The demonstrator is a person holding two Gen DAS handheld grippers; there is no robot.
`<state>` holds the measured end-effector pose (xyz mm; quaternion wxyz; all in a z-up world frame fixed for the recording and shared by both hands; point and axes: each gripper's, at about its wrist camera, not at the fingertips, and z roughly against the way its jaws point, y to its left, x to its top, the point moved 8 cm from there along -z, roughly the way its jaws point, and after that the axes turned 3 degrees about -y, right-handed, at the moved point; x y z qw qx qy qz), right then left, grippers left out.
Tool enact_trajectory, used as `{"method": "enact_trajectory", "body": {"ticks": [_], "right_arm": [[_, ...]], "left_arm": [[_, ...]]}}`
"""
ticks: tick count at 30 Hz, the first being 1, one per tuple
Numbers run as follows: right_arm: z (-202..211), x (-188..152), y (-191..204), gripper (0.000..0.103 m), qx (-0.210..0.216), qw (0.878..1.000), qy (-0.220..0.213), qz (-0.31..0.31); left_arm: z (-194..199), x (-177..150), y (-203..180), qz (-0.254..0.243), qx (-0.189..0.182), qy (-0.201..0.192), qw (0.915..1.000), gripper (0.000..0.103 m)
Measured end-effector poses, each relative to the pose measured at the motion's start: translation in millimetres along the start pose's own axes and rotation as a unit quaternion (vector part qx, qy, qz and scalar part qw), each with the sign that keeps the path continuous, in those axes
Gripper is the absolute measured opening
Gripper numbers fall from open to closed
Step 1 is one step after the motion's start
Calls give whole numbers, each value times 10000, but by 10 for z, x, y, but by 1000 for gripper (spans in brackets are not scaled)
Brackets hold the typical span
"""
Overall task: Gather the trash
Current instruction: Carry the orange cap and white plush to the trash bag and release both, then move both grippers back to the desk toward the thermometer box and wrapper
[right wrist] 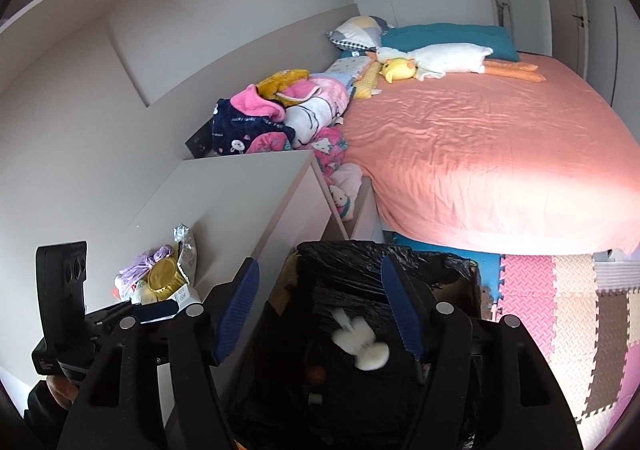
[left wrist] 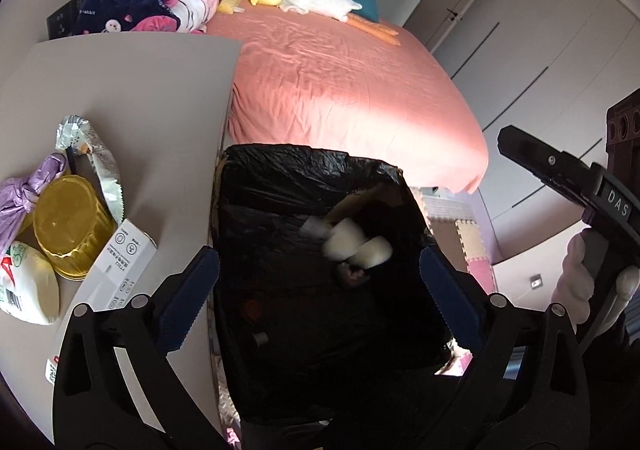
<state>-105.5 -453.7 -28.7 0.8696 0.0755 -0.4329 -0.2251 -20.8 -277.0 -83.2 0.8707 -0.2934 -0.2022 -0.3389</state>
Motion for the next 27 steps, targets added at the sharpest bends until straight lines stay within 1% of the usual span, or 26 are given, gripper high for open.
{"method": "enact_trajectory", "body": {"ticks": [5, 14, 21, 27], "right_arm": [[0, -10, -42, 65, 10, 10000, 8, -55], [-79, -47, 67, 65, 146, 9998, 138, 82], [-182, -87, 216, 65, 293, 9989, 291, 240], [-299, -145, 422, 65, 463, 9969, 461, 444]], "left_arm": [[3, -31, -49, -40, -58, 34, 10000, 97], [9, -72, -4, -51, 38, 57, 10000, 97], [99, -117, 160, 86, 254, -43, 9996, 97], [216, -172, 388, 263, 482, -185, 9983, 97]]}}
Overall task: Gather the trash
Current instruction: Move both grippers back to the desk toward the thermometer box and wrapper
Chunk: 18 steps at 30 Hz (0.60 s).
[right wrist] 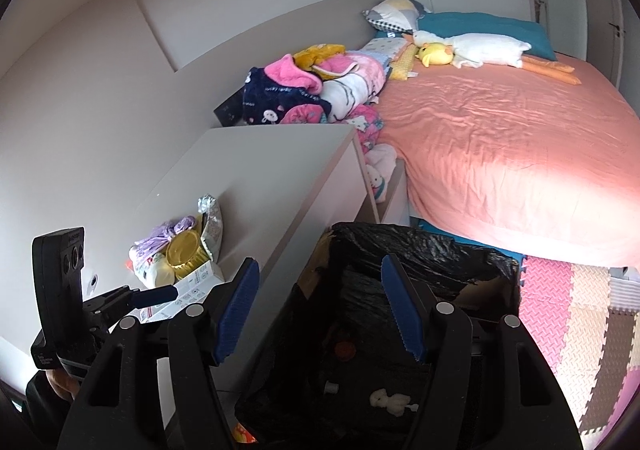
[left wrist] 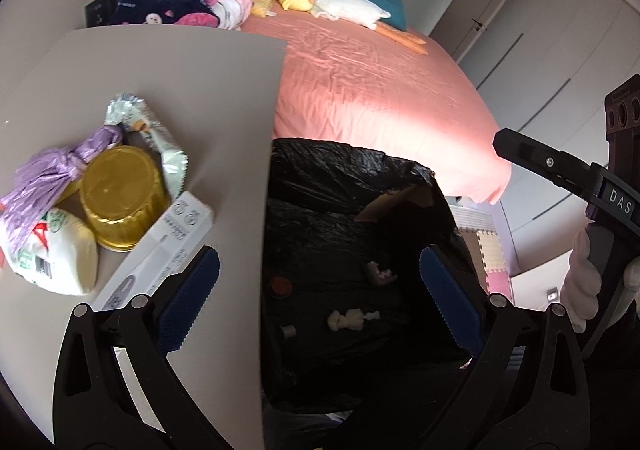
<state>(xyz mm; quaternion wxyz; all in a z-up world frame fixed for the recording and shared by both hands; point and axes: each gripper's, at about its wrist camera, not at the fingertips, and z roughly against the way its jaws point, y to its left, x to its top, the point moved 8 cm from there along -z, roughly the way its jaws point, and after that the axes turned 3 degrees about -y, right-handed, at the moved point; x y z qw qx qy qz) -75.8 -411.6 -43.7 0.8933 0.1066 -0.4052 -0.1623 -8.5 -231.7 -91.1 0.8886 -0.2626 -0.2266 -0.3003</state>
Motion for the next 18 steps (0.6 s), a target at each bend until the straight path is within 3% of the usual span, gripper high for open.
{"method": "enact_trajectory", "body": {"ticks": [18], "right_arm": [[-381, -78, 443, 65, 307, 9976, 471, 405]], "left_arm": [[26, -224, 694, 489, 579, 73, 9971, 97]]}}
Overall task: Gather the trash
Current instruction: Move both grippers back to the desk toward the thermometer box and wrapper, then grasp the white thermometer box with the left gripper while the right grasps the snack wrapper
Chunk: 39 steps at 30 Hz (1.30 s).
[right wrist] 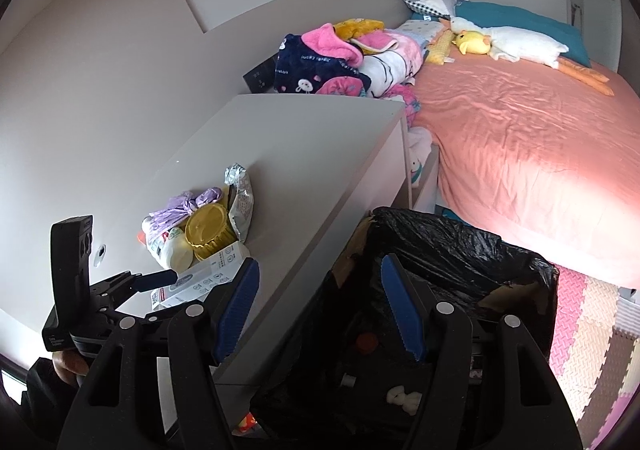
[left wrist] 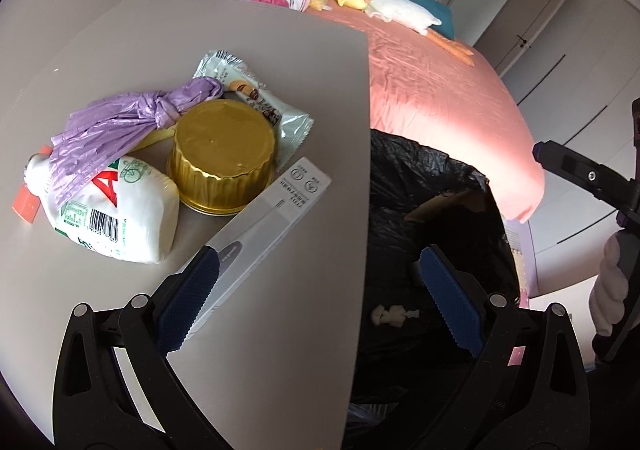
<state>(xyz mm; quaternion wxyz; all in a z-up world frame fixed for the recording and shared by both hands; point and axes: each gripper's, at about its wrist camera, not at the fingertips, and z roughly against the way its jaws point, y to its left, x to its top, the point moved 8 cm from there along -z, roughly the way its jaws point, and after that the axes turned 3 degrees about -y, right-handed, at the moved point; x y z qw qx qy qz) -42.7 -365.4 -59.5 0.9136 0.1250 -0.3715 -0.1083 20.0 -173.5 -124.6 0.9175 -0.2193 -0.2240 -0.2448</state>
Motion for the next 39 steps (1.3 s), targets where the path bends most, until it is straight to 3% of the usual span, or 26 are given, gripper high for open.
{"method": "enact_trajectory", "body": {"ticks": [15, 18, 23, 33, 39], "right_arm": [[-288, 53, 166, 65, 79, 9995, 242, 188], [-394, 76, 236, 65, 120, 9991, 318, 267], [-551, 88, 371, 64, 208, 9980, 430, 405], [-925, 173, 587, 64, 342, 9963, 614, 503], [-1146, 236, 749, 64, 472, 9946, 650, 664]], "left_arm": [[-176, 76, 162, -459, 310, 85, 9984, 96], [-219, 66, 220, -611, 571, 75, 9965, 84], [-304, -21, 282, -807, 769, 224, 9935, 78], [-345, -16, 337, -827, 843, 183, 9928, 78], [-305, 31, 407, -522, 623, 77, 9967, 76]]}}
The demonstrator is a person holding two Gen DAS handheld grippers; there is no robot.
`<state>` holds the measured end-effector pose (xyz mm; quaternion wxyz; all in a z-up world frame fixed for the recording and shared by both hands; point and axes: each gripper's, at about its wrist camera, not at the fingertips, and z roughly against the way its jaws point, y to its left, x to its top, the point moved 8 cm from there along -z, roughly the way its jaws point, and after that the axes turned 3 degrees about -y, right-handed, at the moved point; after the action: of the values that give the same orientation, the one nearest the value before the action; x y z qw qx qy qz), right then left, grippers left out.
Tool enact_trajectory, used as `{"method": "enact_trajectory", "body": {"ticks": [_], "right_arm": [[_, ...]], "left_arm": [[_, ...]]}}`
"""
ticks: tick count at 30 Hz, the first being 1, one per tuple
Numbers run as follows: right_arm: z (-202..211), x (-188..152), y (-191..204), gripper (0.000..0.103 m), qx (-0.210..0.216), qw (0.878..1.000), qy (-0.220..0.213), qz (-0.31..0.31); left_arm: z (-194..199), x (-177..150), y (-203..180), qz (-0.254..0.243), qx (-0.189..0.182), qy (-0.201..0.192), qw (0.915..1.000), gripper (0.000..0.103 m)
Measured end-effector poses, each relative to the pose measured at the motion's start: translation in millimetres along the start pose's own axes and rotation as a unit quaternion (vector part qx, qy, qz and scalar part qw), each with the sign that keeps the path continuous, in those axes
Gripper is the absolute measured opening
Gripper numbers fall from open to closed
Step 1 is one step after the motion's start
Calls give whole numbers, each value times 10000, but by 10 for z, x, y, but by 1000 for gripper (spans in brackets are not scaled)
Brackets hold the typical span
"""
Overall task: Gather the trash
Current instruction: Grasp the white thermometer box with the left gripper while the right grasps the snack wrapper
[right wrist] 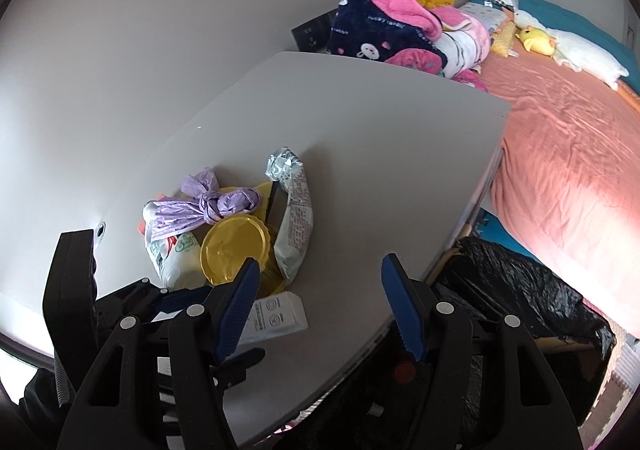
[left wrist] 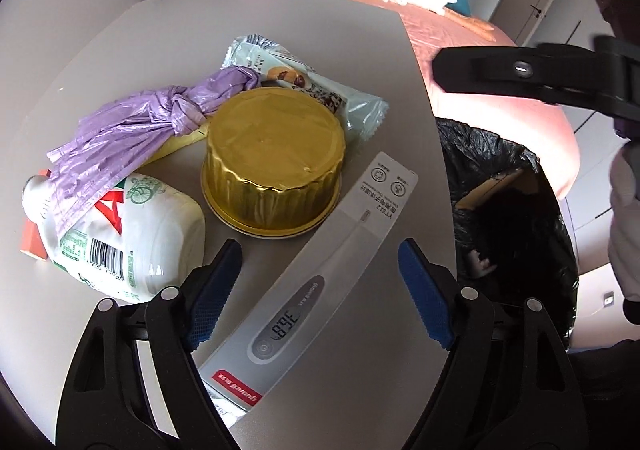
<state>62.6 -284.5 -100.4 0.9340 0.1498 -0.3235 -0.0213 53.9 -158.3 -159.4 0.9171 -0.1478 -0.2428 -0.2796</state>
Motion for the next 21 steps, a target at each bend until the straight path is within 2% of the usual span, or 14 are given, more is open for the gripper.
{"method": "enact_trajectory", "body": {"ticks": [7, 11, 15, 21], "right_arm": [[-233, 98, 68, 64, 197, 9997, 126, 23], [-381, 164, 75, 64, 201, 9996, 218, -38], [-535, 236, 77, 60, 171, 9992, 334, -139], [-764, 336, 80, 51, 83, 9987, 448, -228]], "left_arm": [[43, 13, 91, 90, 142, -112, 9998, 52], [55, 18, 118, 142, 122, -174, 9997, 51], [68, 10, 124, 164, -50, -235, 9996, 39], [96, -15, 147, 355, -236, -258, 9988, 31]]}}
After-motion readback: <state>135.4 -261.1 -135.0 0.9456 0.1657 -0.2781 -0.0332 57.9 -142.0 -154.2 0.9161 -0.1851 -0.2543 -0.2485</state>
